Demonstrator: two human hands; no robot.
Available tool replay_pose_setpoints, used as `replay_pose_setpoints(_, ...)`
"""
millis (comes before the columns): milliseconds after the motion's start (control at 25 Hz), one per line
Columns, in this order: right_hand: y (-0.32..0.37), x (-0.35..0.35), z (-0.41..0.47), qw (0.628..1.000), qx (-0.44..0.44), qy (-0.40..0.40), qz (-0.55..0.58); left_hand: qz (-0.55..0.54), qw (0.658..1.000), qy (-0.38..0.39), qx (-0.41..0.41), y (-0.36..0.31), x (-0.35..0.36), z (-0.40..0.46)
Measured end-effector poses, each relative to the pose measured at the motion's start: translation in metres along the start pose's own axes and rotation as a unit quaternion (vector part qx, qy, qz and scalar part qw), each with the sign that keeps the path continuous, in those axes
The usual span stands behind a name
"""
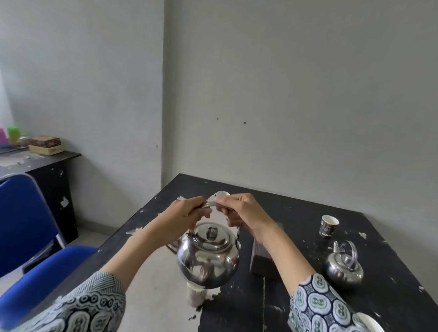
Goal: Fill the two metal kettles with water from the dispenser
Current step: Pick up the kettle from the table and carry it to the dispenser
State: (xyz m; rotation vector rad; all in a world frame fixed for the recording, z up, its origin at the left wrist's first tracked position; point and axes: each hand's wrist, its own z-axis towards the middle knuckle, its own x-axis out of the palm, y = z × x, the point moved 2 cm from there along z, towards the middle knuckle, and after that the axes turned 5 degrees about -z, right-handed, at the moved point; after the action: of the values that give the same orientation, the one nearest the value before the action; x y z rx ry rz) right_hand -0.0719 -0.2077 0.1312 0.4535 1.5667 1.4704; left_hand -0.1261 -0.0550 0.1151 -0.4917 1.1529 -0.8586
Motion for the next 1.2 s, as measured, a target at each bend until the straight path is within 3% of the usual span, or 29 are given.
replay_pose_setpoints(320, 0.023, 0.088, -0.044, 0.988, -0.069, 0.135, -0.027, -0.038, 0.995, -0.072, -0.06, -0.001, -0.032, -0.122)
replay_pose_setpoints(520, 0.05, 0.185, -0.027, 0.965, -0.085, 0.246, -0.024, -0.105, 0.966, -0.174, -0.158, 0.03, -0.096, -0.191)
replay_pose_setpoints(680, 0.082, 0.281, 0.004, 0.93, -0.094, 0.353, -0.033, -0.106, 0.947, -0.236, -0.19, 0.075, -0.173, -0.24)
replay_pose_setpoints(1040, 0.157, 0.489, 0.078, 0.906, -0.134, 0.399, -0.04, -0.083, 0.947, -0.208, -0.23, 0.166, -0.357, -0.335)
replay_pose_setpoints(1200, 0.184, 0.583, 0.117, 0.889, -0.154, 0.429, -0.041, -0.061, 0.932, -0.253, -0.252, 0.209, -0.43, -0.372)
